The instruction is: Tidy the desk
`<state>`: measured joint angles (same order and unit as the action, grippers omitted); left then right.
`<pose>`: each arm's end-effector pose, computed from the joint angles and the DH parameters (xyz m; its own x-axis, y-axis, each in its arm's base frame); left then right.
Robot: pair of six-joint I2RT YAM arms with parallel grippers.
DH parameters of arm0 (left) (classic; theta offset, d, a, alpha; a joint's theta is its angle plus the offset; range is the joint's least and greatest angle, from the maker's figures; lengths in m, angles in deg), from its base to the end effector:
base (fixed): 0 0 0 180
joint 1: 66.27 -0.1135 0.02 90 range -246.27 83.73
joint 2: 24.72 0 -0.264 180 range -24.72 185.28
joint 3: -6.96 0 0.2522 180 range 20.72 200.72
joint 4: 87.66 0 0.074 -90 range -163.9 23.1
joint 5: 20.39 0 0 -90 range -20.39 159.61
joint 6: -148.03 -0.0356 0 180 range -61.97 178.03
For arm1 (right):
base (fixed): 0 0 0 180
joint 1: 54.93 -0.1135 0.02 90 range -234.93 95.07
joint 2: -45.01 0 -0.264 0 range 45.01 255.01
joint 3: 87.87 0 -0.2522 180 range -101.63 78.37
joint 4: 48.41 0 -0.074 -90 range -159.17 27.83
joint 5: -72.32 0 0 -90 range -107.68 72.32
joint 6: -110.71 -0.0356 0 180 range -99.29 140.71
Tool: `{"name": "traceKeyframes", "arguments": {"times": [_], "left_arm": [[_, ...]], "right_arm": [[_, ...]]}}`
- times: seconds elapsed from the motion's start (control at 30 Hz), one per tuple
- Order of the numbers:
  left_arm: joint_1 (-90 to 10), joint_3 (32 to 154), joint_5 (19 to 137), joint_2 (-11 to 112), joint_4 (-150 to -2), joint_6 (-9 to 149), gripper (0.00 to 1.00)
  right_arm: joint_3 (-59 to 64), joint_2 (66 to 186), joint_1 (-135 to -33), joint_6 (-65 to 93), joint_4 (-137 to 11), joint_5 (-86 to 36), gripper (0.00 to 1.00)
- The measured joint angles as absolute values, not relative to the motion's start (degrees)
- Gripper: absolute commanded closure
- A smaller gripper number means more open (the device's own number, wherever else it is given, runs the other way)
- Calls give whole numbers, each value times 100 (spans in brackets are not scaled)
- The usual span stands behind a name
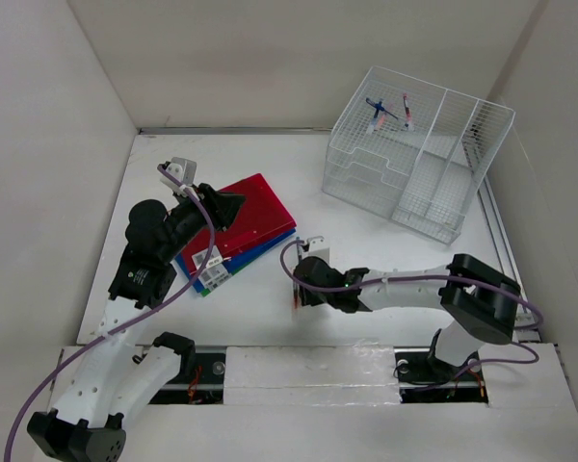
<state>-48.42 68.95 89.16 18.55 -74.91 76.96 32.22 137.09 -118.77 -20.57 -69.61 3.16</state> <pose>0.1616 -0.0646 0.3866 -0.1028 -0.2881 -0.9521 0.6050 0.7416 -0.2897 0.1467 0.2700 0.1570 -0.7576 -0.1438 -0.6367 -0.3266 0.9280 0.1791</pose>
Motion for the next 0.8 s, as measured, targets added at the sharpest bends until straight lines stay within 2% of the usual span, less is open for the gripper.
{"name": "traceKeyframes", "arguments": {"times": [0.23,0.3,0.43,0.57,0.8], "left_arm": [[-4844,6895,8919,1833,-7491,7696,70],[-4844,6895,8921,1829,-7494,7696,70],[-4842,6895,8934,1826,-7494,7696,70],[-4844,6895,8943,1826,-7494,7696,70],[-4842,6895,8960,1824,-7494,7696,70]], "right_arm": [[3174,13792,-11877,-2241,-6902,421,83],[3176,13789,-11877,-2300,-6904,493,86],[3174,13783,-11877,-2428,-6972,712,98],[3231,13671,-11877,-2527,-7274,963,100],[3384,12753,-11859,-2514,-7700,1396,100]]}}
